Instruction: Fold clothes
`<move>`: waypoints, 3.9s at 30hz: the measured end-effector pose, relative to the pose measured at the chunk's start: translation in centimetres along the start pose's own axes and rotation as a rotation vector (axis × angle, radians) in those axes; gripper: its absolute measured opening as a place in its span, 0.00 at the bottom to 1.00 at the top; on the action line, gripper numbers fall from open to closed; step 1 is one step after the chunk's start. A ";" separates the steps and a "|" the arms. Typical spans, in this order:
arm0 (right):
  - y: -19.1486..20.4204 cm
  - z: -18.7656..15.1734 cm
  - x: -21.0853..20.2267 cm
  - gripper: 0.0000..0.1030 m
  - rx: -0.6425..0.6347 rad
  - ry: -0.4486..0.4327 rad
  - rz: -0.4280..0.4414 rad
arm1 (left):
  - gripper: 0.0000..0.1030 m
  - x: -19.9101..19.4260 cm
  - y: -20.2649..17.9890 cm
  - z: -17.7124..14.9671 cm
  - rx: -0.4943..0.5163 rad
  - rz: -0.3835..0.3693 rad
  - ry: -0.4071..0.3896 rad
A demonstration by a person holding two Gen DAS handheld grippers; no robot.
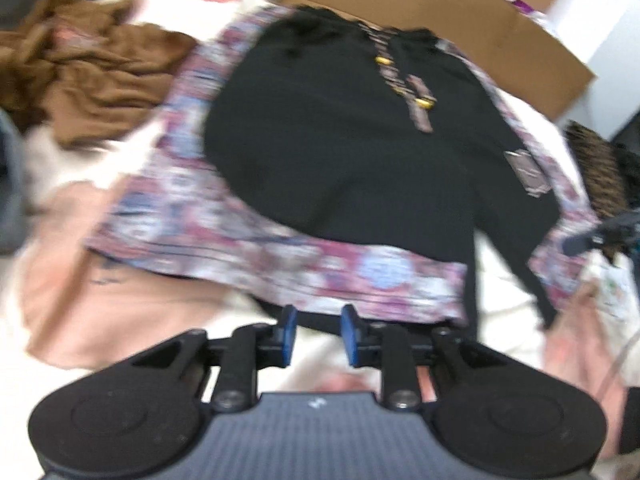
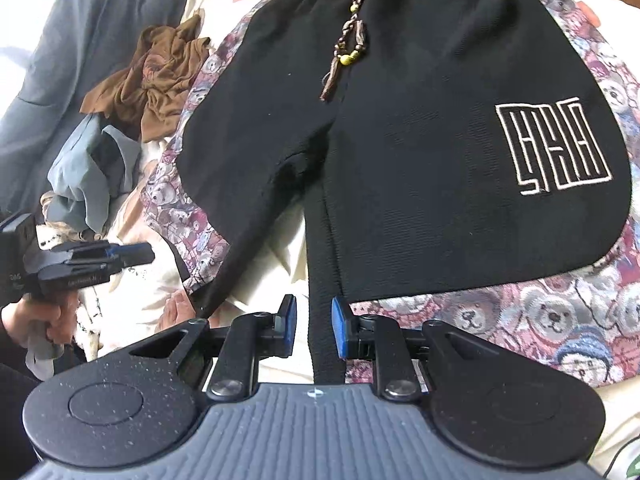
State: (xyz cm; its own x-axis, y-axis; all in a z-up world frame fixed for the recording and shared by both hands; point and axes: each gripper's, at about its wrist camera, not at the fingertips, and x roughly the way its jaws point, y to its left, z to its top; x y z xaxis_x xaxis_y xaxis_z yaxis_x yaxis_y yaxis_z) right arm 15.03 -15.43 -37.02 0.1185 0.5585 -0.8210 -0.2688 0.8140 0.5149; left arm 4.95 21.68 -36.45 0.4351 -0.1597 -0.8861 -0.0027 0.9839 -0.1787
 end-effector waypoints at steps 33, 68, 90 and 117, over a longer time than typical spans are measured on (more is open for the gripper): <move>5.1 0.0 7.1 0.41 0.317 0.079 -0.042 | 0.36 2.2 10.4 -1.8 -0.219 0.189 -0.266; 5.6 -4.6 9.3 0.00 0.550 -0.117 0.011 | 0.17 2.2 11.6 -3.2 -0.230 0.117 -0.308; 4.8 -4.8 8.7 0.00 0.553 -0.109 0.009 | 0.03 2.2 12.9 -1.9 -0.289 0.057 -0.392; 5.3 -4.8 10.2 0.33 0.565 -0.065 0.045 | 0.03 0.5 14.6 -2.6 -0.218 0.144 -0.343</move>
State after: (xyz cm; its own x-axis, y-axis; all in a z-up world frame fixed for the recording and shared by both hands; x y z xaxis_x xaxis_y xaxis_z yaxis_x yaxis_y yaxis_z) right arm 10.25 -6.17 -43.89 0.1818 0.5887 -0.7877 0.2764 0.7381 0.6155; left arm 2.78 35.72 -40.59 0.6902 0.0504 -0.7218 -0.2595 0.9485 -0.1819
